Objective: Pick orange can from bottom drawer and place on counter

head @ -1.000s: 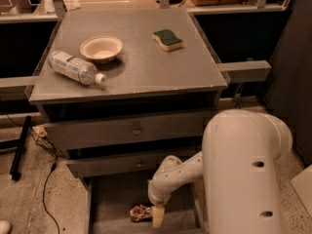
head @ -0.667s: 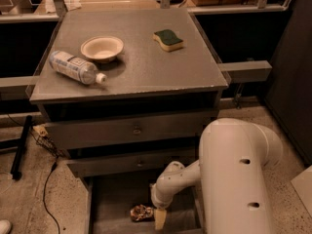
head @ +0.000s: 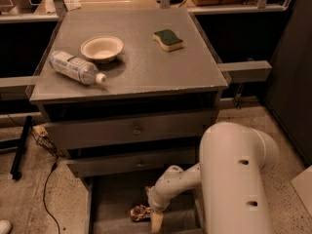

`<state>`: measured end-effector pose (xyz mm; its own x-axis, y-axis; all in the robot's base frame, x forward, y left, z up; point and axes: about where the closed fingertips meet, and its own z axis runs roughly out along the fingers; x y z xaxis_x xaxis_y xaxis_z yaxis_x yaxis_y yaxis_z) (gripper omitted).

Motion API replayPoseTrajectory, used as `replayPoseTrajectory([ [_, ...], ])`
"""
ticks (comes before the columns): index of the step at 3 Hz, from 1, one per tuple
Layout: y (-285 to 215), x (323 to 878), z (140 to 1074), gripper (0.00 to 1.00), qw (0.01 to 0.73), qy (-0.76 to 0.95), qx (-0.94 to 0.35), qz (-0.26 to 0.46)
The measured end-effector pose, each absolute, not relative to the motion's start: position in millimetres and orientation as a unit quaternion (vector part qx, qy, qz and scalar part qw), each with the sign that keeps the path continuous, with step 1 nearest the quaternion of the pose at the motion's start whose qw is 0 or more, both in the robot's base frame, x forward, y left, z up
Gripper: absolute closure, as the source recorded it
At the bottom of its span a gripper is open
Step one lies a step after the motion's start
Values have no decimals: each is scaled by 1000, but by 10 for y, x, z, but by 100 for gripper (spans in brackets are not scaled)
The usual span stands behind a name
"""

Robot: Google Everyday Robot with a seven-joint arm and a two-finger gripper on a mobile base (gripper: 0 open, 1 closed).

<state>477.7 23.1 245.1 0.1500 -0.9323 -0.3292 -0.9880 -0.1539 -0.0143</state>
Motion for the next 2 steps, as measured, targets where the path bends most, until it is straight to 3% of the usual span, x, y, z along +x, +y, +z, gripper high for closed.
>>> replayPoseTrajectory([
  [2, 570, 4791, 2187, 0, 154, 611, -760, 158],
])
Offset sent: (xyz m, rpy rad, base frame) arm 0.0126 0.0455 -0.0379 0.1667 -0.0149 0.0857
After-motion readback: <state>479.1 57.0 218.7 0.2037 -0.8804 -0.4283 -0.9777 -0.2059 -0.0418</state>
